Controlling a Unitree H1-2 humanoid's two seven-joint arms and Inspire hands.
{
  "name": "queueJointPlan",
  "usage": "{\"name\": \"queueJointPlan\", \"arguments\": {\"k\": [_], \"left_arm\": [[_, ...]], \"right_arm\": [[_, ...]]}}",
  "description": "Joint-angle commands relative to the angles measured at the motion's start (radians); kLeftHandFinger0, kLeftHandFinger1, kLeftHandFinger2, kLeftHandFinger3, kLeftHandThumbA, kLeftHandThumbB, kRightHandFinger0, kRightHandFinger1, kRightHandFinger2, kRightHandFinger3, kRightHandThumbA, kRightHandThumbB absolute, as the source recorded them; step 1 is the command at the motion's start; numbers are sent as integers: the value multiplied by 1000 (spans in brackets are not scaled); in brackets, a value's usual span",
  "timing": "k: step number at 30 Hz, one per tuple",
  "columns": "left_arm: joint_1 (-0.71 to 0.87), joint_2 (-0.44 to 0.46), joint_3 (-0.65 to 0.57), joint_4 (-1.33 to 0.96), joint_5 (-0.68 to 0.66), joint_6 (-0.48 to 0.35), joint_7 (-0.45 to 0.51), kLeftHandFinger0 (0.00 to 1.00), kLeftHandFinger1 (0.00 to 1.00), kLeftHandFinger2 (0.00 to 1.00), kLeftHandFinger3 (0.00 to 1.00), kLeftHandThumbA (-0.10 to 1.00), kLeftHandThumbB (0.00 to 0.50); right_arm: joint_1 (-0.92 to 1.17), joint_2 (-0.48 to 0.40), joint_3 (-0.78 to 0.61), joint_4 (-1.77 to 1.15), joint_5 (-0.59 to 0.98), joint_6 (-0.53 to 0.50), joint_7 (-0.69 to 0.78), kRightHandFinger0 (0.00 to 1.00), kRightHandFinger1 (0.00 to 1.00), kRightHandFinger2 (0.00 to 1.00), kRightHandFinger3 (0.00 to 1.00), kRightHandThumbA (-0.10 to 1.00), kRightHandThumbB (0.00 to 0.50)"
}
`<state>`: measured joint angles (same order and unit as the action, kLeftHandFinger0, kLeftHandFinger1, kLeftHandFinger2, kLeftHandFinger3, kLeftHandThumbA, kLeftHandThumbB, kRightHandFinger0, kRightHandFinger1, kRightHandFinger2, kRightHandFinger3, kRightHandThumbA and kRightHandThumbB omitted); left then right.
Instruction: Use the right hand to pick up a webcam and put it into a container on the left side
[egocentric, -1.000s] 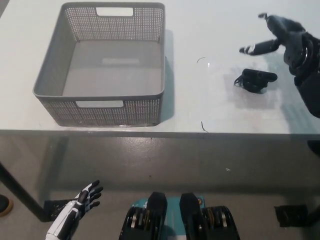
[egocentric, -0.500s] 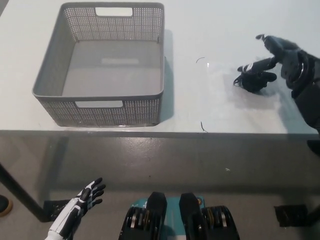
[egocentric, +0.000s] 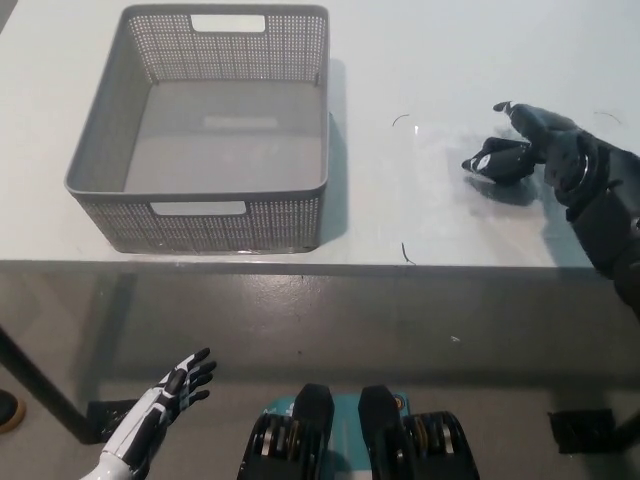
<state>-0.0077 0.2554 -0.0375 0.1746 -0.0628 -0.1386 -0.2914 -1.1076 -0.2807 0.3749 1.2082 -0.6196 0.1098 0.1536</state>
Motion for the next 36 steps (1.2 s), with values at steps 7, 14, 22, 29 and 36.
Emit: {"name": "queueJointPlan", "arguments": {"k": [7, 14, 22, 29, 36], "left_arm": [[-27, 20, 7, -24, -5, 4, -6, 1000, 1000, 1000, 1000, 1000, 232], [-34, 20, 9, -11, -8, -9, -7, 1000, 1000, 1000, 1000, 1000, 234], [-46, 20, 8, -11, -5, -4, -7, 1000, 1000, 1000, 1000, 1000, 235], [-50, 20, 5, -9, -5, -5, -9, 1000, 1000, 1000, 1000, 1000, 236], [-53, 18, 5, -3, -4, -14, -7, 1000, 1000, 1000, 1000, 1000, 231]], "right_arm": [[-39, 14, 31, 124, 17, -52, -68, 1000, 1000, 1000, 1000, 796, 500], [-40, 12, 1, 161, 72, -27, 11, 1000, 1000, 1000, 1000, 649, 456], [-6, 0, -13, 145, 81, -110, -221, 5, 105, 358, 353, -100, 184], [6, -3, -88, 133, 131, -225, -364, 46, 510, 878, 906, -100, 162], [-8, -9, -106, 101, 146, -286, -416, 0, 426, 814, 849, -100, 170]]}}
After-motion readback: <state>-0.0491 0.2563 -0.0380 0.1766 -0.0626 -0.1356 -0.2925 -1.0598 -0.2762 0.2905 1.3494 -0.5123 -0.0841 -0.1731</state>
